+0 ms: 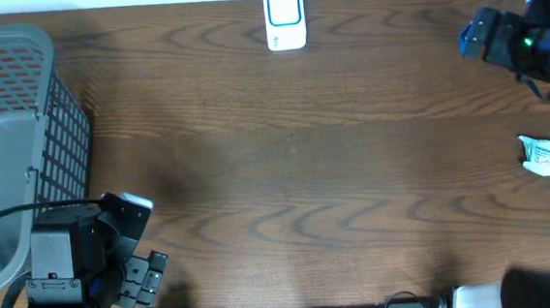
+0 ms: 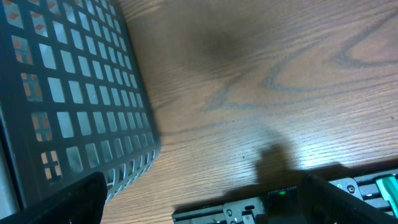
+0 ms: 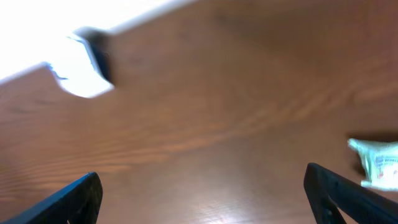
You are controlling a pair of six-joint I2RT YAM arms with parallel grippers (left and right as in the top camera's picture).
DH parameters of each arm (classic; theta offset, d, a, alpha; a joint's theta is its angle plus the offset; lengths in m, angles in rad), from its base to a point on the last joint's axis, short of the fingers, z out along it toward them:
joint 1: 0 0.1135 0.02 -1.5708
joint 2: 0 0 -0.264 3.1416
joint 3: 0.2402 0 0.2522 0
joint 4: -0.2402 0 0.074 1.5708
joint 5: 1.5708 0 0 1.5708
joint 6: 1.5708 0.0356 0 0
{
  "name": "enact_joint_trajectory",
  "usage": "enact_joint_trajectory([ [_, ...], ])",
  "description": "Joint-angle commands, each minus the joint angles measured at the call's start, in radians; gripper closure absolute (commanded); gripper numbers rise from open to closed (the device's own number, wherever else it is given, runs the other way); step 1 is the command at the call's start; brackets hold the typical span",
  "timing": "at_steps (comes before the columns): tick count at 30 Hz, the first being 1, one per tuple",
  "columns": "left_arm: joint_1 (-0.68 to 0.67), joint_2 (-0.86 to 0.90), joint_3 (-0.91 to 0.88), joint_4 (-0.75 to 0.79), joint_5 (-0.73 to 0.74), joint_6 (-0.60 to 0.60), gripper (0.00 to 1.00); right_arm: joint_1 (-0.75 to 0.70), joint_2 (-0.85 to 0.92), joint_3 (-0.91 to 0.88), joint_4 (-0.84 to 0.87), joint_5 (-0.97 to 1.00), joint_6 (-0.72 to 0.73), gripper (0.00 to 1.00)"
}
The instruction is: Scan the item barcode
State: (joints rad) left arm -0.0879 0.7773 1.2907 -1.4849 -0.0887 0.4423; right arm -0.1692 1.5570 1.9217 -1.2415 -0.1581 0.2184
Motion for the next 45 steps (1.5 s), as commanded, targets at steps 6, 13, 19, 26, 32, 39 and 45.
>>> enact_joint_trajectory([
  [6, -0.002, 0.005, -0.006, 0.001, -0.012, 0.001, 0.02, 0.06, -0.253, 0.003, -0.008, -0.005, -0.014, 0.01],
  [13, -0.002, 0.005, -0.006, 0.001, -0.012, 0.001, 0.02, 0.059, -0.404, 0.003, -0.043, -0.005, -0.014, 0.01],
  [19, -0.002, 0.005, -0.006, 0.0, -0.012, 0.001, 0.03, 0.059, -0.517, 0.001, -0.132, 0.03, -0.014, 0.01],
  [26, -0.002, 0.005, -0.006, 0.0, -0.012, 0.001, 0.02, 0.059, -0.692, -0.001, -0.151, 0.077, -0.018, 0.01],
  [32, -0.002, 0.005, -0.006, 0.0, -0.012, 0.001, 0.02, 0.06, -0.814, -0.016, -0.15, 0.154, -0.018, 0.01],
  [39, -0.002, 0.005, -0.006, 0.0, -0.012, 0.001, 0.02, 0.06, -0.956, -0.169, -0.061, 0.169, -0.018, 0.01],
  [45, -0.002, 0.005, -0.006, 0.0, -0.012, 0.001, 0.02, 0.074, -1.107, -0.436, 0.121, 0.176, -0.018, 0.01],
])
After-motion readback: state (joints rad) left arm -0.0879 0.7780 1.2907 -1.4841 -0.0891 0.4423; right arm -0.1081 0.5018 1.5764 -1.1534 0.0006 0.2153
